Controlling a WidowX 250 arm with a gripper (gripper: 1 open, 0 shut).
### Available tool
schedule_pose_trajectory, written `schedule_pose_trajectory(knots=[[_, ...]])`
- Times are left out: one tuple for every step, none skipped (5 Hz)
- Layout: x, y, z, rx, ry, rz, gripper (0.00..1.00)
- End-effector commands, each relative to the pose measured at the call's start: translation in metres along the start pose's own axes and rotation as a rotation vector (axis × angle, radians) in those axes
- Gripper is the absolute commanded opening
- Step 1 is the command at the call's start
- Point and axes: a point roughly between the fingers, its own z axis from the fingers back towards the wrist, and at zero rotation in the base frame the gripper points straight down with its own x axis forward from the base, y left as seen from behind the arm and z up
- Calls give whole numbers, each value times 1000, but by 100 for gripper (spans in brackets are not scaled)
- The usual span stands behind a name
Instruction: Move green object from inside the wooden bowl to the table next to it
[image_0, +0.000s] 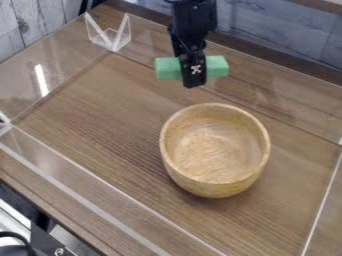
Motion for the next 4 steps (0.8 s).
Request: schedule_pose_trajectory(knots=[[13,22,10,56,-47,-31,100],[19,28,1,53,-51,-42,100],[18,29,-3,66,-51,-7,0],[16,27,-9,67,-44,29,100]])
